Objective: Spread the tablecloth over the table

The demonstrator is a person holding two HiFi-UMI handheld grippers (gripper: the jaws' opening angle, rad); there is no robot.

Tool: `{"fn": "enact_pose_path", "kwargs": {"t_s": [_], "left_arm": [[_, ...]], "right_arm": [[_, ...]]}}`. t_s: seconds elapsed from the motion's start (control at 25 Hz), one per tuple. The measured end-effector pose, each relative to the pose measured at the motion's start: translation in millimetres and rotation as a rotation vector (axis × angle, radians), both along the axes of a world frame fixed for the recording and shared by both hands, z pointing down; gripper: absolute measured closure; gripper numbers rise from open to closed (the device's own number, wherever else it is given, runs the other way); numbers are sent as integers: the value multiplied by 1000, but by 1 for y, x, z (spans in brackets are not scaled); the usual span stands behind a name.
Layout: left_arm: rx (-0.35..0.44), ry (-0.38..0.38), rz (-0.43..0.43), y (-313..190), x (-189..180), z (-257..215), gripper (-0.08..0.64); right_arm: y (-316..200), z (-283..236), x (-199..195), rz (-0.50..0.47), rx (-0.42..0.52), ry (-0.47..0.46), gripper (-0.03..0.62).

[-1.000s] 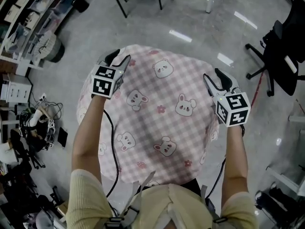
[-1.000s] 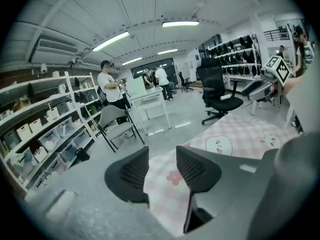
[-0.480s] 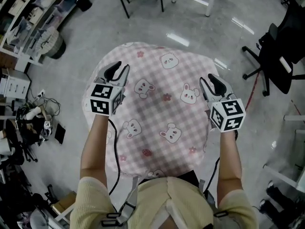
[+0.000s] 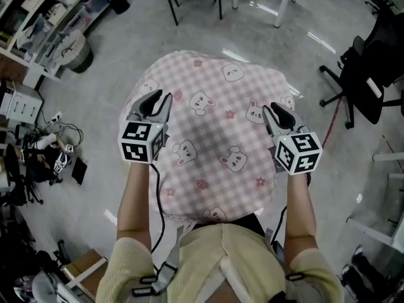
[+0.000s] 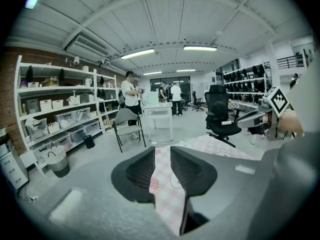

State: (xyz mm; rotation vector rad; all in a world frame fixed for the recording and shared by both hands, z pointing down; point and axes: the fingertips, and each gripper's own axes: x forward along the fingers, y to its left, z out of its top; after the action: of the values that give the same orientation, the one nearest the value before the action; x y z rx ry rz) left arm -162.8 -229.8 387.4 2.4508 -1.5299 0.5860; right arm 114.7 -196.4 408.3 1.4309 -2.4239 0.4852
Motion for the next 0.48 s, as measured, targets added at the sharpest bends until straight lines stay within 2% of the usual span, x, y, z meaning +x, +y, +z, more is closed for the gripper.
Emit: {"fn": "enact_pose_path", "kwargs": {"t_s": [0.2, 0.48], "left_arm": [[-12, 64, -44, 40, -22, 3, 463], [-14, 104, -65, 88, -34, -7, 485]], "right_arm": [[33, -5, -21, -9, -5, -5, 490], [58, -19, -32, -4, 7, 3, 525]]}}
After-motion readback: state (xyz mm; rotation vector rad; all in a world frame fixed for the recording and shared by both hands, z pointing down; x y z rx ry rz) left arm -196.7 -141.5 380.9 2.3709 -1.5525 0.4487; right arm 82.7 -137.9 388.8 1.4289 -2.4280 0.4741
